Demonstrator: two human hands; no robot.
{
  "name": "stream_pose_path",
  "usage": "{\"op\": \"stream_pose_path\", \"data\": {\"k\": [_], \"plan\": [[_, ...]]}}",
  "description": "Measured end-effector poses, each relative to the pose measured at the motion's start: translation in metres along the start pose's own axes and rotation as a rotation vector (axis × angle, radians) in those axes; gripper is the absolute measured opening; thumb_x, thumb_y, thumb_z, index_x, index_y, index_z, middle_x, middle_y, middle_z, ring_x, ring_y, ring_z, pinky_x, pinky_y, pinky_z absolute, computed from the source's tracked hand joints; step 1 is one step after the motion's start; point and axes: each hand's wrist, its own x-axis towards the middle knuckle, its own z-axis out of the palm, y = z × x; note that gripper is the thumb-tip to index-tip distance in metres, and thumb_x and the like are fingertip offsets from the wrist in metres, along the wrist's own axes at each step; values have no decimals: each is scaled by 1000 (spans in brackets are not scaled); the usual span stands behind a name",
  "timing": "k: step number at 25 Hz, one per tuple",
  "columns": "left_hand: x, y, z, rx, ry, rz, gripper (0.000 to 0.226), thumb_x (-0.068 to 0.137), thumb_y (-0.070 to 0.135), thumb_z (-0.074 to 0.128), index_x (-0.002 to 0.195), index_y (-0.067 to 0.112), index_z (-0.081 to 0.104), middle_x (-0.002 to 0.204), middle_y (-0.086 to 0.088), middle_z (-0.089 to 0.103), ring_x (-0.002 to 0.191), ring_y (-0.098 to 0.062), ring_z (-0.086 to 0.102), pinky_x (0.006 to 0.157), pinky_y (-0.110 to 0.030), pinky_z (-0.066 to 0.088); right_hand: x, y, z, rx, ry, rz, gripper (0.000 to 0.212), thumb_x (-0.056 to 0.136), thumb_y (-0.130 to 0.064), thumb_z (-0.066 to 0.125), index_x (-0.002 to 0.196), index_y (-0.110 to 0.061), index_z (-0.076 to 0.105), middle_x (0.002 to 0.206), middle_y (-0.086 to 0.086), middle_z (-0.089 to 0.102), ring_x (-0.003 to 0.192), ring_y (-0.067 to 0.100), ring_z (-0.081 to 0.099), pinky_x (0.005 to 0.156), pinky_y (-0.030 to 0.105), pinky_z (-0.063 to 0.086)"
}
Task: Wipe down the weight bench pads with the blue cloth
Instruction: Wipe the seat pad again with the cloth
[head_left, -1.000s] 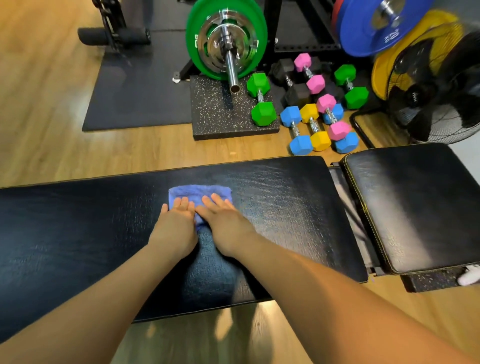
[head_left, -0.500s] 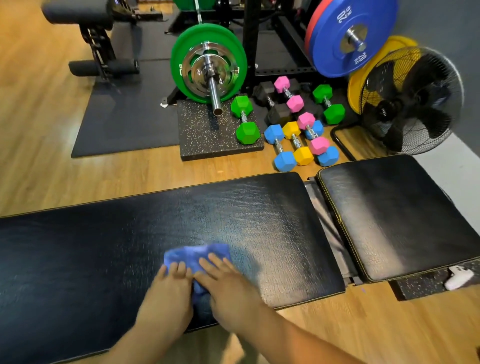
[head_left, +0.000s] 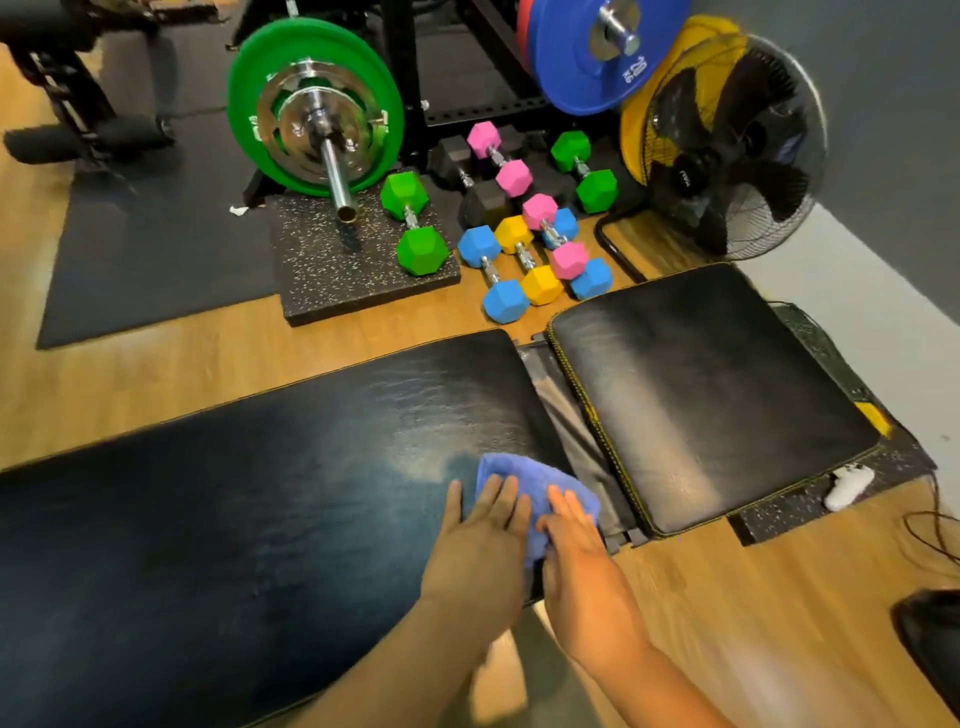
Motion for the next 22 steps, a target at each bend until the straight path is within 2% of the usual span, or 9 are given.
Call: {"op": "stream_pose_path", "data": {"k": [3, 4, 5, 7, 9, 11, 15, 18, 22], "plan": [[29, -1, -12, 54, -3, -16, 66, 95, 34, 30, 152, 14, 2, 161, -7, -4, 148, -19, -8, 114, -56, -9, 32, -1, -17, 36, -131, 31, 58, 84, -31, 20, 132, -13, 48, 155, 8, 26, 146, 19, 18, 118, 19, 5], [38, -4, -16, 77, 3, -20, 65, 96, 29, 29, 152, 14, 1, 161, -6, -6, 148, -19, -9, 113, -57, -9, 45, -3, -21, 48, -162, 30, 55, 84, -28, 23, 132, -13, 48, 157, 8, 22, 147, 17, 15, 120, 23, 8], [47, -8, -20, 96, 3, -25, 64, 95, 26, 28, 152, 14, 0, 161, -5, -7, 148, -18, -9, 114, -57, -9, 58, -5, -24, 47, -185, 31, 49, 87, -21, 30, 133, -14, 46, 159, 6, 17, 147, 17, 16, 121, 28, 15], [68, -17, -28, 85, 8, -34, 63, 96, 26, 27, 152, 15, 0, 161, -3, -8, 148, -18, -9, 114, -57, -9, 85, -8, -30, 2, -222, 61, 46, 88, -12, 43, 134, -18, 41, 160, 4, 12, 142, 21, 28, 112, 33, 34], [86, -27, -33, 61, 31, -22, 62, 96, 28, 26, 152, 17, 1, 161, -1, -8, 148, -15, -9, 114, -55, -10, 110, -13, -35, -100, -283, 67, 47, 89, -12, 46, 134, -16, 37, 157, 8, 18, 133, 25, 42, 98, 33, 42], [104, -41, -40, 51, 56, 0, 61, 97, 30, 24, 152, 19, 0, 161, 1, -8, 147, -13, -9, 114, -54, -12, 137, -19, -37, -151, -330, 55, 47, 89, -10, 45, 135, -10, 36, 145, 14, 35, 125, 27, 48, 95, 33, 44], [155, -83, -55, 34, 121, -21, 62, 95, 29, 26, 153, 22, 4, 161, 4, 2, 147, -9, -2, 116, -53, -5, 206, -38, -29, -261, -213, 51, 31, 91, -11, 41, 122, -9, 42, 118, 13, 61, 104, 30, 64, 85, 36, 50], [178, -97, -67, 40, 136, -27, 61, 93, 28, 30, 151, 19, 12, 159, 1, 17, 146, -14, 15, 118, -48, 7, 231, -43, -27, -184, -139, 43, 32, 94, -13, 40, 126, -13, 40, 118, 9, 62, 106, 27, 63, 85, 37, 51], [171, -67, -58, -5, 260, -33, 59, 85, 26, 28, 140, 9, 43, 147, -10, 43, 137, -23, 39, 113, -41, 28, 219, -10, -50, -203, -191, -123, 39, 88, -9, 47, 127, -17, 48, 126, 4, 55, 111, 27, 55, 81, 38, 55]]}}
